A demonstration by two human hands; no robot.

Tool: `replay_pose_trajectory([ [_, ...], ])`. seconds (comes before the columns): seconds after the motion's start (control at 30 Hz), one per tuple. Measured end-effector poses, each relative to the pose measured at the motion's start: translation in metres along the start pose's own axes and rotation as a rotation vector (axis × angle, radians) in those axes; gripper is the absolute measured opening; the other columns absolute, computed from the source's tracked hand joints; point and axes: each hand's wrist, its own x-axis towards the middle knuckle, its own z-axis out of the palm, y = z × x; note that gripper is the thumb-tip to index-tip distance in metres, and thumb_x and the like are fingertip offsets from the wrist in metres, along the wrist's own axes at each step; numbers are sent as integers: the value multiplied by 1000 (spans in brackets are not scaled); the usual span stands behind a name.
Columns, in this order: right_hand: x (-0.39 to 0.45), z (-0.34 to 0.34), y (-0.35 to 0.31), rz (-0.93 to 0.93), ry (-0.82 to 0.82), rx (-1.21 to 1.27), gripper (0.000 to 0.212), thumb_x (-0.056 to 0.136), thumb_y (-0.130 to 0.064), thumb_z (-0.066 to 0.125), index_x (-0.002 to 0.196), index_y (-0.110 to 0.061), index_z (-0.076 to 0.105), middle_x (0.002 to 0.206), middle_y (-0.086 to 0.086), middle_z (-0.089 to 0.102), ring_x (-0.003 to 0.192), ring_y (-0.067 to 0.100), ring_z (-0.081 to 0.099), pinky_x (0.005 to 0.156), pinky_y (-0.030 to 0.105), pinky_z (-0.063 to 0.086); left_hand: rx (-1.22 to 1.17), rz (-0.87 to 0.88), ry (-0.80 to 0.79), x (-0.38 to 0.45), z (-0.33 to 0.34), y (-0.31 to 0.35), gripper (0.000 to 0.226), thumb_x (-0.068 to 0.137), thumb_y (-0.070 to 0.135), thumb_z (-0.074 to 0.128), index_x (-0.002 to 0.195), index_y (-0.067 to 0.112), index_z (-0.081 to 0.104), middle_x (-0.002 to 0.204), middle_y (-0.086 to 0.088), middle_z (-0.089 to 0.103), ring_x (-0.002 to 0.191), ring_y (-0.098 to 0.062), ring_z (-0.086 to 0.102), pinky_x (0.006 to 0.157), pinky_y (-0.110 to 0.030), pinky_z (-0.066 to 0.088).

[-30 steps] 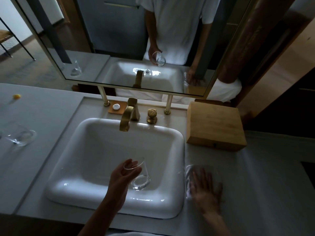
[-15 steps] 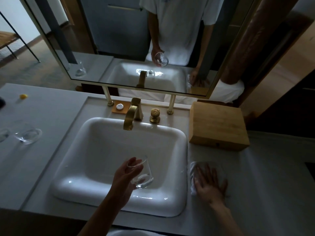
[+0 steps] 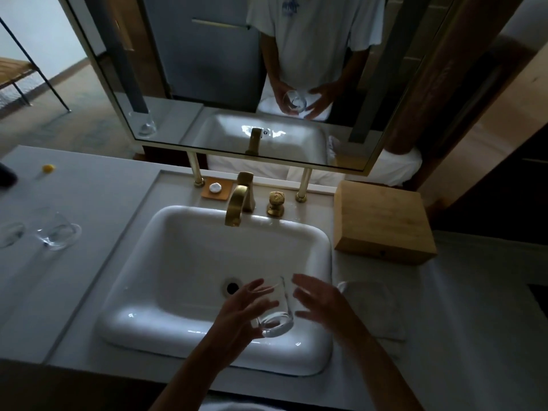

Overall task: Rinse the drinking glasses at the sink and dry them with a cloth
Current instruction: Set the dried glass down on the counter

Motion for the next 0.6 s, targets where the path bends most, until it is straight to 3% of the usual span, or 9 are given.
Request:
replay_pose_trajectory([
  [0.07,-2,15,-4,-23,-89,-96,51,76,-59,71,121,-38,59,132,-5,64,114,9,65,95,35,55,32,19,-18,-4,3,3,42,81,2,67,121,14,65,120,-11,72,110,-31,70,99,-66,46],
  [0.13,3,25,0,-45,-120,-155,70,78,-51,73,140,-30,46,142,0,56,123,11,60,103,39,51,56,36,-43,-8,-1,5,42,82,6,71,123,18,66,118,-7,73,110,-31,70,98,-66,48],
  [0.2,9,34,2,-52,-108,-141,78,80,-42,77,144,-20,40,143,3,55,124,11,60,105,40,50,70,53,-56,-12,-12,8,41,81,6,73,117,26,72,117,-7,73,110,-33,70,94,-62,53],
  [0.3,14,52,2,-58,-78,-116,67,82,-32,76,141,-24,43,137,-3,60,120,10,62,100,33,53,107,70,-78,-14,-29,13,45,85,-3,64,115,30,73,118,-7,73,113,-33,69,92,-60,54],
  [0.47,26,93,-8,-28,-67,-146,67,81,-30,77,139,-30,43,137,-8,58,126,11,57,106,34,49,205,99,-66,-17,-76,32,64,83,3,74,140,20,52,134,-18,61,123,-37,61,93,-58,54],
  [0.6,37,135,-25,-37,-67,-176,42,85,-11,74,118,-29,55,116,-8,71,113,4,65,88,20,53,281,114,-40,-23,-116,53,76,79,14,79,145,24,43,131,-16,64,121,-34,63,94,-54,53],
])
